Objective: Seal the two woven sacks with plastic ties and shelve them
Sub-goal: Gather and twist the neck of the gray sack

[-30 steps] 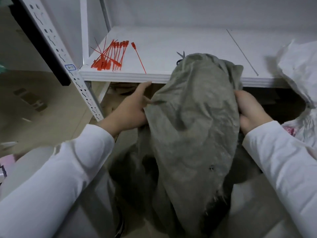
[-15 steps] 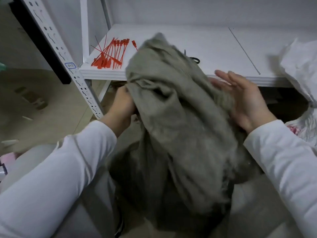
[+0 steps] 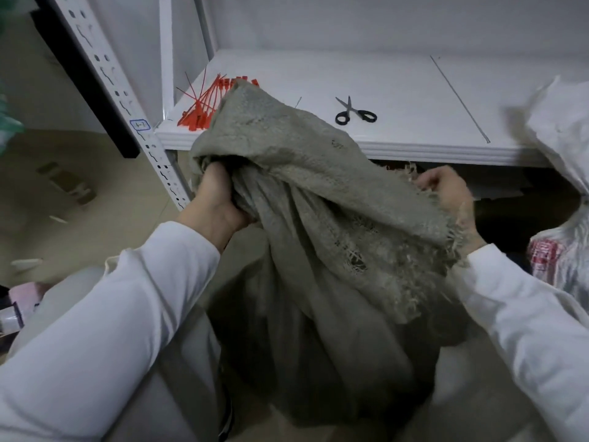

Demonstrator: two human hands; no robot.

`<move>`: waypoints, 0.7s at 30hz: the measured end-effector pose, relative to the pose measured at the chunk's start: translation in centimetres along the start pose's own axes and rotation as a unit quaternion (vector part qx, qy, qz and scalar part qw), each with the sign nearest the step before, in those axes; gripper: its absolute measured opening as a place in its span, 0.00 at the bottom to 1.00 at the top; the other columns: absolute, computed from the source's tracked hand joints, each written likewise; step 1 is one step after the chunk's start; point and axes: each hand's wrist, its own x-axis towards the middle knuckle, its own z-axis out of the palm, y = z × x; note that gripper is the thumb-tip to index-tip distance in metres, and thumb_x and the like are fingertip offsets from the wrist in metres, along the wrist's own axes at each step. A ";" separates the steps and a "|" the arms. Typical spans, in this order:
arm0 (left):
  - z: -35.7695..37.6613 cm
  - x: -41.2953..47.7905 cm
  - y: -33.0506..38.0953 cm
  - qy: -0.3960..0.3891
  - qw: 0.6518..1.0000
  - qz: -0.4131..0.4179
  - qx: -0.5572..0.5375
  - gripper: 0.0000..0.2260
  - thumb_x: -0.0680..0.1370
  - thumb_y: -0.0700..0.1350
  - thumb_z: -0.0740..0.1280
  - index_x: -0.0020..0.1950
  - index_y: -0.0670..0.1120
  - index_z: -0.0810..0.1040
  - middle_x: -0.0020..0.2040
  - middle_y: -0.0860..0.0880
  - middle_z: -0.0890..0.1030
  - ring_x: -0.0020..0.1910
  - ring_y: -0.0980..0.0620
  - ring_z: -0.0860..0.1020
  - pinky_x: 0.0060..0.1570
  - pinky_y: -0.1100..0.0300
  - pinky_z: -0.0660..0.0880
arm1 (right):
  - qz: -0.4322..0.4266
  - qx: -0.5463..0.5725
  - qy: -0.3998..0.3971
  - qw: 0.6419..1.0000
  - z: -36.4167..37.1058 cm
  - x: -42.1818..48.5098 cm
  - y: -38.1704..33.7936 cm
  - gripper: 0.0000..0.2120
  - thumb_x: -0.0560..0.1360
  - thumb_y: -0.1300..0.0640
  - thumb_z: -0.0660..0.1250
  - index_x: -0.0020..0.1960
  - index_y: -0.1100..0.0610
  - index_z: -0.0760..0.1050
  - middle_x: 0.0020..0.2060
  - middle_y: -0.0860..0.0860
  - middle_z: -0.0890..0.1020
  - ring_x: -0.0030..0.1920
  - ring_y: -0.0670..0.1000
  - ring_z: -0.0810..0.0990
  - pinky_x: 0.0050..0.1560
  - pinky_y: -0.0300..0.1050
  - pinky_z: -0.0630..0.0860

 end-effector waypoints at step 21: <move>0.9 -0.4 -1.7 -0.144 0.967 -0.060 0.200 0.15 0.74 0.43 0.66 0.60 0.42 0.77 0.51 0.44 0.83 0.49 0.45 0.81 0.52 0.47 0.79 | -0.078 0.032 -0.247 0.965 3.1 -4.2 -1.9 0.49 0.56 0.41 0.81 0.70 0.49 0.61 0.62 0.38 0.72 0.62 0.39 0.70 0.59 0.29 0.67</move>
